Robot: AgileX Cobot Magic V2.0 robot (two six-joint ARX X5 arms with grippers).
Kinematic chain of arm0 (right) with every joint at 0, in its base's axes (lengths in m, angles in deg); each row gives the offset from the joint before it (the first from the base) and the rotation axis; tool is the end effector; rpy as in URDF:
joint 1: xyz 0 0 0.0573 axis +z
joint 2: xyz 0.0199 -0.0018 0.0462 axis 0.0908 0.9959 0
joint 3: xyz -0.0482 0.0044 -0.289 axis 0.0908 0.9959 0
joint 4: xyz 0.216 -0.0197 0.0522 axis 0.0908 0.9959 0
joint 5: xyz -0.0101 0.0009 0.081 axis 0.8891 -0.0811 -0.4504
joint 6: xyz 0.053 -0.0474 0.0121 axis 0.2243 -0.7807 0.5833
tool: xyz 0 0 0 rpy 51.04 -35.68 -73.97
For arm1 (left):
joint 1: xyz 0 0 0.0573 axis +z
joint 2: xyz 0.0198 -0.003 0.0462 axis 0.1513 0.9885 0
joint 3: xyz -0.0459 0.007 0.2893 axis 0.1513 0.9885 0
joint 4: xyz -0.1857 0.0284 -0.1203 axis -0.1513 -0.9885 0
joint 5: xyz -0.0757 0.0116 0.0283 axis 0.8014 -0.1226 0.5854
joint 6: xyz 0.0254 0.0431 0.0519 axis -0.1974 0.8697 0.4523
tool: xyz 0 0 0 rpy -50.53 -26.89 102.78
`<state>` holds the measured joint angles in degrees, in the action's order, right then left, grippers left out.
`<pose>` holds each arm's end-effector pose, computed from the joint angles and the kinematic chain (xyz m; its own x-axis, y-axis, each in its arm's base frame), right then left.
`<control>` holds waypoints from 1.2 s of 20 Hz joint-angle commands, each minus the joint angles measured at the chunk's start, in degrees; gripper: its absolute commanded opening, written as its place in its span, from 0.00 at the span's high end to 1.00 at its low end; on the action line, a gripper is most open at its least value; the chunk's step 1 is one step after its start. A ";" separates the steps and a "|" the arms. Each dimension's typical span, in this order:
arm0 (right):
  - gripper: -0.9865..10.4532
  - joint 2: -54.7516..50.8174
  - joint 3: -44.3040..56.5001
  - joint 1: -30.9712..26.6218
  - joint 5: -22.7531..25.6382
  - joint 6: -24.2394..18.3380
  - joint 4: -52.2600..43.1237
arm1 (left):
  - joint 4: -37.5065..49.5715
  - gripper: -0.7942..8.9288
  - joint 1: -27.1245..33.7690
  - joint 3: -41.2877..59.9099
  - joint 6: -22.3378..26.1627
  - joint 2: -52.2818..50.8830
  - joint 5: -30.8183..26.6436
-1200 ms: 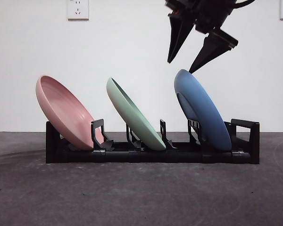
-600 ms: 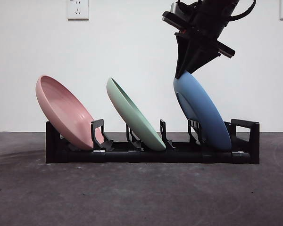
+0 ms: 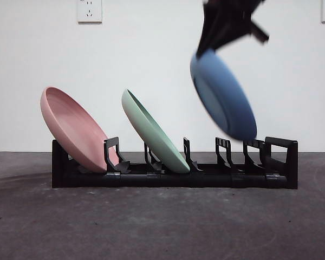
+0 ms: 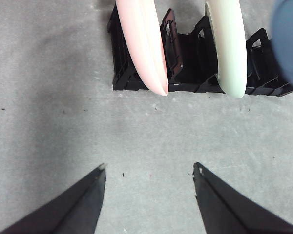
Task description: Place the plate
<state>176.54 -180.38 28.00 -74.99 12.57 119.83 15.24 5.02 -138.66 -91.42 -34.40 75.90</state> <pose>0.2997 0.1523 0.3675 0.3339 0.6120 -0.7169 -0.4936 0.7615 0.4202 0.1018 -0.0255 0.3263 0.6319 -0.3804 -0.6753 0.1549 0.9157 -0.3709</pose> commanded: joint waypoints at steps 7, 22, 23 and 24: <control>0.90 -11.74 -5.31 2.78 -2.47 -2.32 0.83 | 0.90 0.63 -0.20 -1.33 1.07 0.31 0.22; 0.90 -37.09 36.59 35.30 33.48 -3.48 -15.54 | 2.03 0.63 -0.17 -1.33 1.31 0.33 0.17; 0.90 -37.07 38.71 38.40 36.46 -3.48 -15.52 | 2.03 0.63 -0.17 -1.33 1.38 0.33 0.17; 0.90 -36.89 40.65 41.51 39.12 -3.48 -15.65 | 2.03 0.63 -0.17 -1.33 1.46 0.33 0.17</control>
<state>139.27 -139.05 68.21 -36.78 9.75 105.25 16.79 5.02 -138.66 -90.57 -34.40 75.90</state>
